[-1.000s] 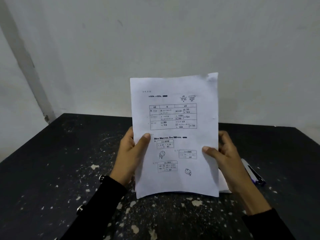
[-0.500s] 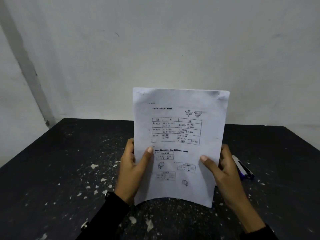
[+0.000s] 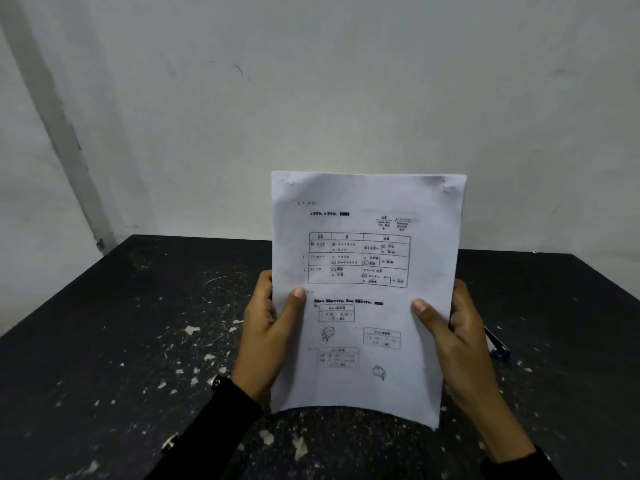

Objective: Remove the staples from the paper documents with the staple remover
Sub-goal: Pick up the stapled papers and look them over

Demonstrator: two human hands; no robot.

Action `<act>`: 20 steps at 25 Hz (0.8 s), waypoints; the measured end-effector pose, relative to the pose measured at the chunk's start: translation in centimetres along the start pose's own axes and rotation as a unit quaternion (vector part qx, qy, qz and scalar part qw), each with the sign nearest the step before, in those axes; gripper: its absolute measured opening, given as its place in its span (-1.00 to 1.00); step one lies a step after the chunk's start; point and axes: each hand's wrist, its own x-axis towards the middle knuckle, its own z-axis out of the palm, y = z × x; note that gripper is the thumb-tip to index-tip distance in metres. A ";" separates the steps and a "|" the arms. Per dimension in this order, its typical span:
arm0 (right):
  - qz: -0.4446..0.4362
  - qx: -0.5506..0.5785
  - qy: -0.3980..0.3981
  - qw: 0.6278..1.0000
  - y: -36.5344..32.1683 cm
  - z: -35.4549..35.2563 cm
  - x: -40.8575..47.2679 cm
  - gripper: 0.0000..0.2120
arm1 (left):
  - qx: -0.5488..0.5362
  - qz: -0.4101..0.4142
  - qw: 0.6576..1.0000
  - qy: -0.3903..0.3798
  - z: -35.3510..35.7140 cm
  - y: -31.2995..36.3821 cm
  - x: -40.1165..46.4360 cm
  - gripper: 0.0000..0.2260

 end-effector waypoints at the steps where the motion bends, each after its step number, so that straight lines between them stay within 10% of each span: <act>1: 0.005 0.011 -0.001 1.000 -0.2 -0.3 0.1 -0.71 | -0.003 -0.010 1.000 -0.012 -0.2 0.0 0.2 -0.85; 12: 0.241 0.122 -0.058 0.961 2.2 -2.3 -1.7 -0.66 | -0.033 -0.163 0.985 -0.045 0.6 -2.6 5.1 -0.84; 20: 0.277 -0.113 -0.047 0.953 5.5 -3.6 -1.8 -0.80 | 0.014 -0.168 0.985 -0.032 2.2 -8.6 4.0 -0.72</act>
